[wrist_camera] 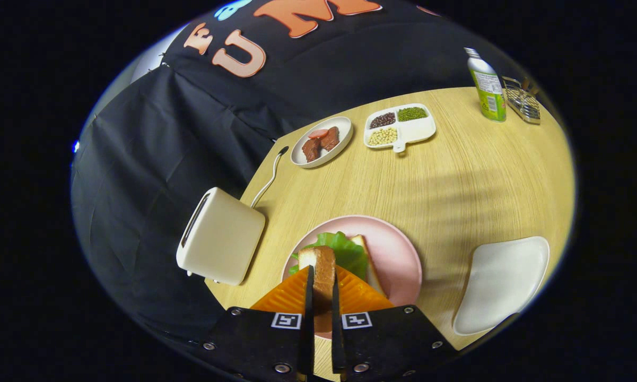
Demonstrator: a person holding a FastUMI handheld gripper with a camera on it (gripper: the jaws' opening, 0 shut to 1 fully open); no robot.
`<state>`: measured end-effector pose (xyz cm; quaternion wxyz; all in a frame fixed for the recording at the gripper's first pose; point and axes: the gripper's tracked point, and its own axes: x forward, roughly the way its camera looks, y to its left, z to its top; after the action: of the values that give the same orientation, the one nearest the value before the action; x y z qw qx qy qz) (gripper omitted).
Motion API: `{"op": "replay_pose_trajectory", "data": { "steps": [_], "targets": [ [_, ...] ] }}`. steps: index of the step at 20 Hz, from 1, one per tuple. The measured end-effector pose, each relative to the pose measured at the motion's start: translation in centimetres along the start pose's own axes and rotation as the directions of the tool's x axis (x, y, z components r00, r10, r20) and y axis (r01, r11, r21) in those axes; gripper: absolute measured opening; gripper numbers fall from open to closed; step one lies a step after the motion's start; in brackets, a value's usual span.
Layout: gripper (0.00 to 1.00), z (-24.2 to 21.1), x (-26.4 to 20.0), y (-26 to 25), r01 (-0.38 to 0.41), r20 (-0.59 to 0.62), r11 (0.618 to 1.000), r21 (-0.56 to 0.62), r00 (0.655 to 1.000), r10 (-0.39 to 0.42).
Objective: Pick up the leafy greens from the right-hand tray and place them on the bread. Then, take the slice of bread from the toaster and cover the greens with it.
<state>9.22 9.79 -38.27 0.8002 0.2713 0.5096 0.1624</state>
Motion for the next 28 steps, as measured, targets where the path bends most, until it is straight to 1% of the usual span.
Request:
{"op": "replay_pose_trajectory", "data": {
  "steps": [1, 2, 5, 7, 9, 10, 11, 12, 13, 14, 16, 18, 19, 20, 22, 24, 26, 28],
  "targets": [
    [0.14, -0.1, 0.1, -0.6, 0.017, 0.001, 1.000, 0.005, 1.000, -0.017],
    [0.17, -0.3, 0.2, -1.0, 0.029, -0.001, 1.000, 0.005, 1.000, -0.029],
    [0.23, -0.7, 0.5, -1.9, 0.064, 0.003, 0.998, -0.026, 0.998, -0.063],
    [0.29, -0.7, 0.7, -2.3, 0.089, 0.015, 0.994, -0.055, 0.996, -0.088],
    [0.36, -0.8, 0.9, -3.0, 0.125, 0.024, 0.988, -0.088, 0.992, -0.123],
    [0.44, -1.1, 1.1, -3.3, 0.143, 0.025, 0.984, -0.103, 0.990, -0.141],
    [0.48, -1.2, 1.2, -3.7, 0.162, 0.026, 0.979, -0.124, 0.987, -0.160],
    [0.57, -1.4, 1.3, -4.1, 0.183, 0.026, 0.973, -0.143, 0.983, -0.181],
    [0.61, -1.5, 1.2, -4.1, 0.193, 0.029, 0.969, -0.157, 0.981, -0.190],
    [0.68, -1.3, 1.2, -3.9, 0.196, 0.042, 0.967, -0.165, 0.981, -0.192],
    [0.74, -0.1, 0.5, -3.1, 0.195, 0.102, 0.964, -0.183, 0.979, -0.178],
    [0.76, 1.2, -0.7, -2.1, 0.203, 0.173, 0.958, -0.203, 0.970, -0.169],
    [0.77, 2.0, -1.6, -1.8, 0.219, 0.211, 0.952, -0.215, 0.962, -0.174],
    [0.80, 2.9, -2.5, -1.5, 0.238, 0.252, 0.944, -0.229, 0.951, -0.178],
    [0.84, 4.6, -4.8, -0.6, 0.274, 0.338, 0.930, -0.244, 0.923, -0.183],
    [0.88, 5.8, -7.2, 0.7, 0.282, 0.405, 0.926, -0.249, 0.899, -0.165],
    [0.91, 6.9, -9.9, 2.0, 0.302, 0.477, 0.918, -0.258, 0.866, -0.151],
    [0.94, 7.9, -12.8, 3.3, 0.336, 0.552, 0.902, -0.270, 0.822, -0.141]
  ]
}}
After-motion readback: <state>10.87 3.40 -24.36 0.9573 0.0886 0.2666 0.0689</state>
